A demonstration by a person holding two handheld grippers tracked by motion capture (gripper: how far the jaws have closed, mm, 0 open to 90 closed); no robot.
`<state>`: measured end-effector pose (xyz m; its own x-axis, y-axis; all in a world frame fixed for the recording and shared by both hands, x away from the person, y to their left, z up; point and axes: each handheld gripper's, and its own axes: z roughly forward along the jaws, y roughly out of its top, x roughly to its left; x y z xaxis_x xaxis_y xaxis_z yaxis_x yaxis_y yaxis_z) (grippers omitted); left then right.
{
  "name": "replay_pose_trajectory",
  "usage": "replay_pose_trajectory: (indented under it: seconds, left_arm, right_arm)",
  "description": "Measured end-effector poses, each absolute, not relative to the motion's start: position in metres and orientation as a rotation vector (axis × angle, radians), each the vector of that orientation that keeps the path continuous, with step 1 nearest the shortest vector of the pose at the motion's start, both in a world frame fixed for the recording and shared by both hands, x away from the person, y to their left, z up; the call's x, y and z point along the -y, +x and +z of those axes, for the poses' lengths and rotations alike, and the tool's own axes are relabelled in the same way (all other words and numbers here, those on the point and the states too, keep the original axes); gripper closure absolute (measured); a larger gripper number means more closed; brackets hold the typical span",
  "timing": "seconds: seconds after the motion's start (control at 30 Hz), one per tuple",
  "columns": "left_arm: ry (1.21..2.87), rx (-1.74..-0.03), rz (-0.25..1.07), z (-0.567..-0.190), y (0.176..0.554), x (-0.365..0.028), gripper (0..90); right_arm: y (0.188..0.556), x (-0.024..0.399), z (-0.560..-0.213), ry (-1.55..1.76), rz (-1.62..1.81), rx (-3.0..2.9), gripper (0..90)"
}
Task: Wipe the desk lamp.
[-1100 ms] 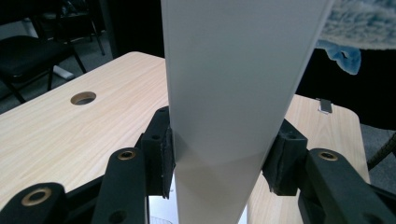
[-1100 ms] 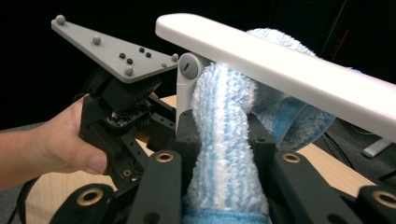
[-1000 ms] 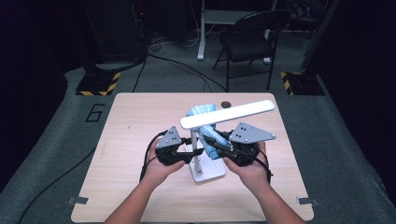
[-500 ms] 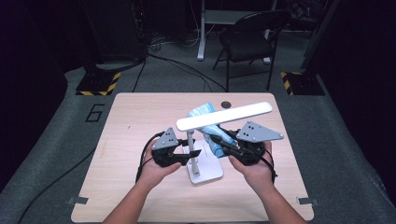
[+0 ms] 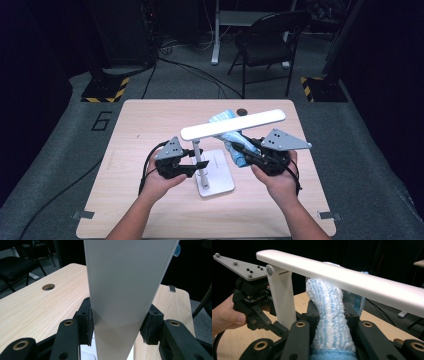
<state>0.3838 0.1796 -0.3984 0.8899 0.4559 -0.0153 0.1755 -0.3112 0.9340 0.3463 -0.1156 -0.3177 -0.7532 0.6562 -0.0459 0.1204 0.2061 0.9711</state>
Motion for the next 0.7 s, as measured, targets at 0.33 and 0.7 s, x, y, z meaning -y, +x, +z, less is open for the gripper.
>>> replay_pose_trajectory:
  seconds: [0.33,0.7]
  left_arm:
    - [1.896,-0.442,0.275,-0.398,0.387,-0.19,52.4]
    - [1.877,-0.466,0.259,-0.395,0.385,-0.192,50.3]
  right_arm:
    - [0.347,0.132,-0.321,0.764,1.568,-1.999,72.6]
    - [0.341,0.147,-0.327,0.799,1.556,-1.978,72.3]
